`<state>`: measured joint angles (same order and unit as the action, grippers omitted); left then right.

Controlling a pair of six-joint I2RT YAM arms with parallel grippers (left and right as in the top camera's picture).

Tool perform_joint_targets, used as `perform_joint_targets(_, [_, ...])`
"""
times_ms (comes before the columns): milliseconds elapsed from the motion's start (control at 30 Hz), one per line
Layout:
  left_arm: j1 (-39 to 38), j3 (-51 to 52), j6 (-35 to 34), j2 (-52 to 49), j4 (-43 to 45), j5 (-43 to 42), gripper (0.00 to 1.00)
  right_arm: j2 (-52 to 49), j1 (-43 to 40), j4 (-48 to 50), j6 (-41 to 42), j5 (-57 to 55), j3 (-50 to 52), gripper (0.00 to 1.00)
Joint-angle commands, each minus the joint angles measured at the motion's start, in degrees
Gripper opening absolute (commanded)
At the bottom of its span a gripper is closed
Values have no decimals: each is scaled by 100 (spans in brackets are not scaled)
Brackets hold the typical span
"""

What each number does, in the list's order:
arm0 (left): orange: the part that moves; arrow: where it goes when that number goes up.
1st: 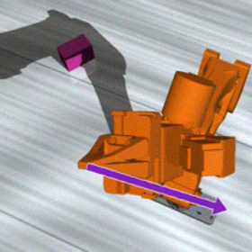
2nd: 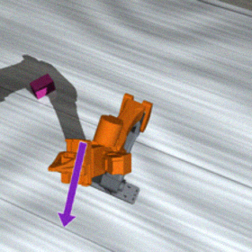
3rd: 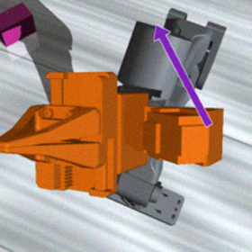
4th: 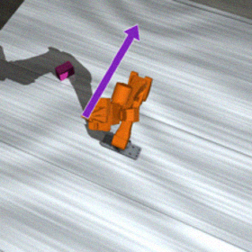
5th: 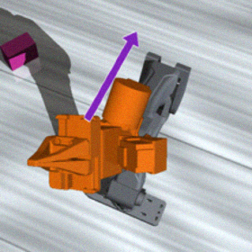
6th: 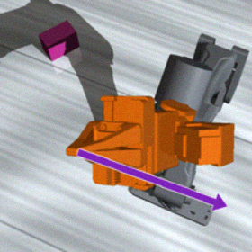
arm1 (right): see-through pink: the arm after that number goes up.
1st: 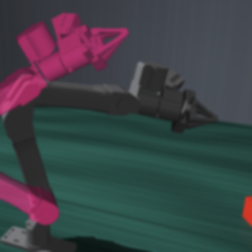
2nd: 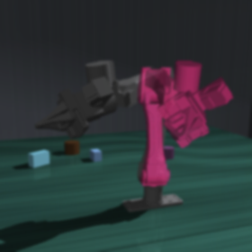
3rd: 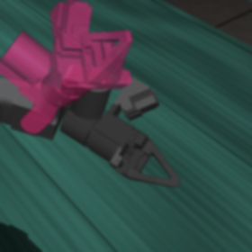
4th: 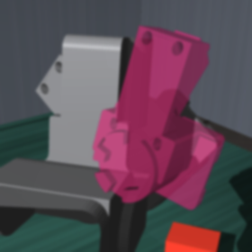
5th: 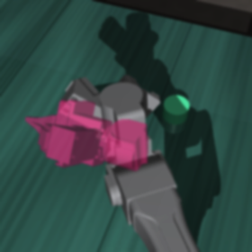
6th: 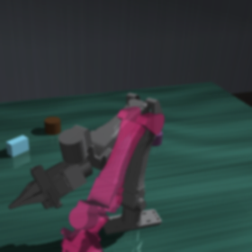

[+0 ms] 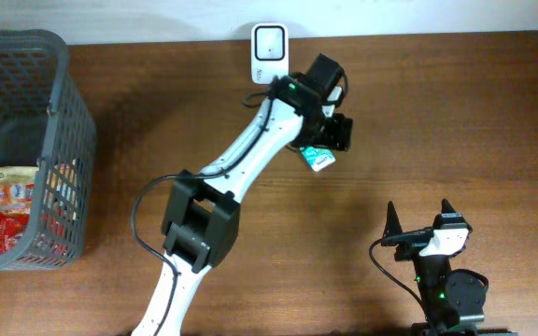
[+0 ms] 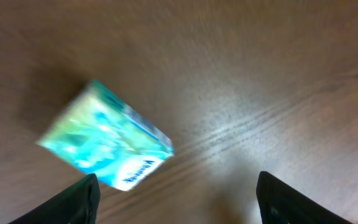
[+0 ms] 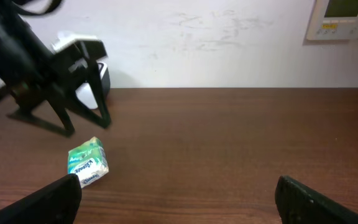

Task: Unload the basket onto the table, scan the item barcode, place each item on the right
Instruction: 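Carry the green tissue pack to the table center and release it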

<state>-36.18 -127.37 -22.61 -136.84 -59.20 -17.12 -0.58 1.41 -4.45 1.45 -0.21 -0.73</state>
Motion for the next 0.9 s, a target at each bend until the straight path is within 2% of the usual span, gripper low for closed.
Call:
perform_joint_targets(0, [730,-1193,387,616,-868,216,80,37,-31,-26,33,-48,42,99])
perform_joint_targets(33, [1198,-1897,385,938,-1521,426,81,37,-31,-24,33,-48,42,99])
perform_joint_targets(67, [2098,-2789,387,1484,-2640,498,88,37,-31,-24,33,-48,42,98])
perform_joint_targets(100, [2695,-2981,413,1838,-2951,498,89,37,-31,-26,33,-48,42,99])
perform_joint_targets(133, [3484,-2986,424,2271,-2837,496,99,37,-31,-26,33,-48,42,99])
perform_joint_targets(200, [5845,-2986,225,2726,-2750,815,99,37,-31,-26,33,-48,42,99])
perform_joint_targets(233, [6937,-2741,225,2693,-3008,2162,99,37,-31,-24,33,-48,42,98])
perform_joint_targets(267, [7276,-2181,37,2693,-3042,2538,99,37,-31,-26,33,-48,42,99])
perform_joint_targets(300, [7355,-1484,-247,2693,-2931,2559,99,37,-31,-24,33,-48,42,99])
perform_joint_targets(333, [7337,-341,-374,2693,-2494,2557,100,37,-31,-24,33,-48,42,98])
perform_joint_targets(367, [7337,944,-382,2693,-1880,2559,71,37,-31,-24,33,-48,42,99])
perform_joint_targets(400, [7342,1773,-787,2693,-1504,2704,70,37,-31,-24,33,-48,42,99])
perform_joint_targets(467, [7348,2898,-826,2693,-411,2769,69,37,-31,-24,33,-48,42,98])
perform_joint_targets(500, [7350,3370,-1427,2691,83,3016,59,37,-31,-24,33,-48,42,99])
perform_joint_targets(600, [7366,4339,-1425,2691,1460,3005,58,37,-31,-26,33,-48,42,98])
perform_joint_targets(667, [7375,4485,-1427,2691,1720,3049,57,37,-31,-24,33,-48,42,98])
perform_joint_targets(700, [7375,4485,-1421,2691,1766,3180,48,37,-31,-24,33,-48,42,98])
perform_joint_targets(733, [7375,4485,-1379,2691,1825,3195,20,37,-31,-24,33,-48,42,99])
perform_joint_targets(800, [7375,4295,-664,2806,1797,3174,0,37,-31,-26,33,-48,42,98])
perform_joint_targets(833, [7375,3886,-597,3246,1593,2745,0,37,-31,-24,33,-48,42,99])
perform_joint_targets(867, [7372,3576,-599,4164,1617,1300,0,37,-31,-24,33,-48,42,99])
